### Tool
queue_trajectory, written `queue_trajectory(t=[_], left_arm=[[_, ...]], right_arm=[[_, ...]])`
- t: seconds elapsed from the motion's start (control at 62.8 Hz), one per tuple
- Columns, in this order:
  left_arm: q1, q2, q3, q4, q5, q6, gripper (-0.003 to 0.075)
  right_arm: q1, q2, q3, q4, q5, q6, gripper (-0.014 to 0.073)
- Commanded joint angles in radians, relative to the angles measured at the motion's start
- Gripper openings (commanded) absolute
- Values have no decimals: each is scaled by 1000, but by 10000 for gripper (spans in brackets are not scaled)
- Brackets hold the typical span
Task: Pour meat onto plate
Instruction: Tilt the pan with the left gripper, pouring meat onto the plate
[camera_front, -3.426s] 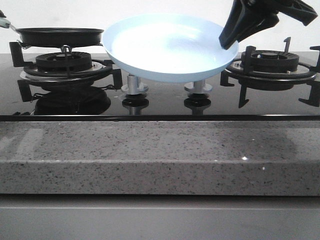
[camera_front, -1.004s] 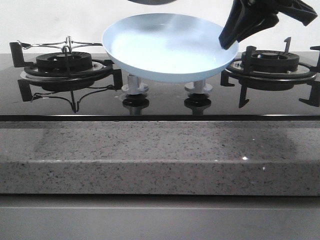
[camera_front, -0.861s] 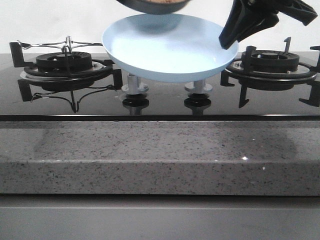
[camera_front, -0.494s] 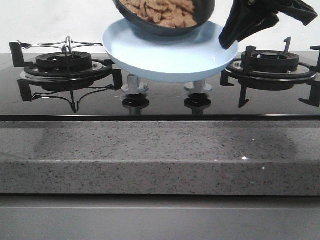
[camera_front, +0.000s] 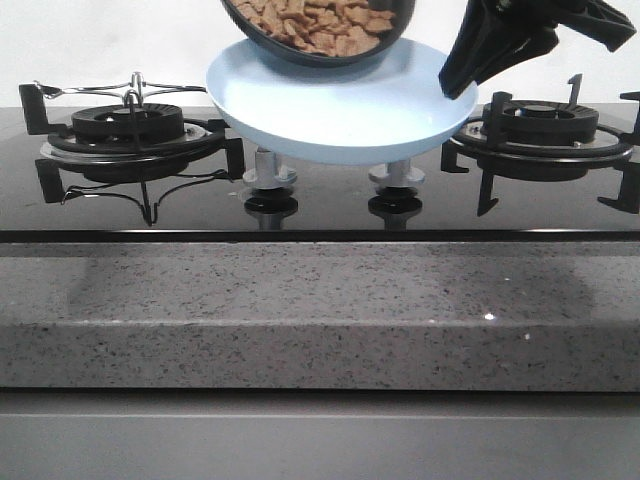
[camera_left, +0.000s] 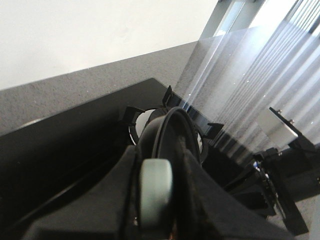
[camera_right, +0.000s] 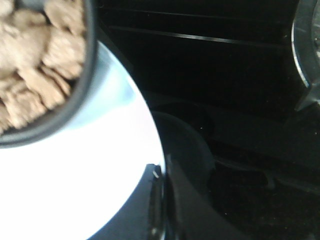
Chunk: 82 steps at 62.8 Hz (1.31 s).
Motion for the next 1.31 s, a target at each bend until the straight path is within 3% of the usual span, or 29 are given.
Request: queue_trajectory(t=[0.0, 0.382, 0.574, 0.861, 1.291], left_arm=[[-5, -62, -51, -76, 9, 38, -20], [-5, -109, -51, -78, 41, 140, -20], [-54, -119, -51, -73, 42, 211, -20], [-112, -119, -51, 36, -29, 218, -20], [-117, -134, -51, 41, -69, 287, -20]], right_arm=[[-4, -47, -25, 32, -44, -8, -59], [-4, -47, -25, 32, -44, -8, -59], [-4, -47, -25, 32, -44, -8, -59], [-4, -47, -25, 32, -44, -8, -59], [-4, -47, -25, 32, -44, -8, -59]])
